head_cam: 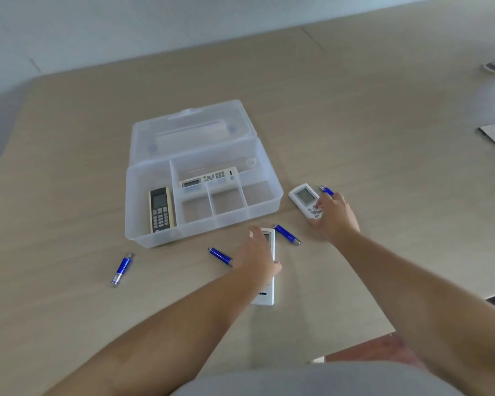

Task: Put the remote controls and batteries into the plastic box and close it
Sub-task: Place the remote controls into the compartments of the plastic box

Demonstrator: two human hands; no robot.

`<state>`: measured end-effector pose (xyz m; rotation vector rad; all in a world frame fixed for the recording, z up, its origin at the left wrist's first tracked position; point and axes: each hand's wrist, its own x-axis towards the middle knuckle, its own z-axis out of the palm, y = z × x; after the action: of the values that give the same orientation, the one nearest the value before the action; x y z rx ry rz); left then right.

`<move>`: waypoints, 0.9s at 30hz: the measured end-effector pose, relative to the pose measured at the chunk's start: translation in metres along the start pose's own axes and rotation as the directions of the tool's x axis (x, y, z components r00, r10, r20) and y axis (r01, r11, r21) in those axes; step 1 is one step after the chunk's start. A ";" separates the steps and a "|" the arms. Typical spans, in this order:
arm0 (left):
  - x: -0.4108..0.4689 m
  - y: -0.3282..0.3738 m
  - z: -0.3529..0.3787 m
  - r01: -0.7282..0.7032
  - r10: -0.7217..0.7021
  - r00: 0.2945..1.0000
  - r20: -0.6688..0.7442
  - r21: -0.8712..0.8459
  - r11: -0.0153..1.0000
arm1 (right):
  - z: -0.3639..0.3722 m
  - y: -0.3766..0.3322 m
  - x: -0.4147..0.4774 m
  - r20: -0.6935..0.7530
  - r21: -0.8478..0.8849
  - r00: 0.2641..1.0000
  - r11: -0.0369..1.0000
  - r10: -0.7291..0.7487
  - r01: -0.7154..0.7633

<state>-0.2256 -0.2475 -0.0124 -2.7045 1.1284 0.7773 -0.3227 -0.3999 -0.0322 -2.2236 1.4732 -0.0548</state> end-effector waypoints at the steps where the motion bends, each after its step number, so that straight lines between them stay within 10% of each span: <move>1: 0.001 -0.001 -0.001 0.022 -0.021 1.000 0.007 -0.041 0.999 | 0.002 -0.001 -0.001 0.017 0.036 1.000 0.999 0.020 -0.021; 11: -0.014 -0.011 -0.080 0.151 0.075 0.926 0.369 -0.548 0.823 | -0.025 -0.020 -0.006 -0.007 0.451 0.986 0.881 0.167 -0.146; 19: 0.008 -0.057 -0.163 0.048 0.129 0.987 0.092 -0.951 0.307 | -0.083 -0.096 0.016 0.173 0.910 0.984 0.388 -0.043 -0.143; 27: 0.040 -0.135 -0.186 0.025 -0.224 0.974 0.041 -0.997 -0.072 | -0.064 -0.179 0.043 0.351 0.853 0.926 0.455 -0.137 -0.255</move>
<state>-0.0314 -0.2297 0.1156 -3.9172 -0.0685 2.1269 -0.1691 -0.4048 0.0872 -1.1864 0.9302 -0.2987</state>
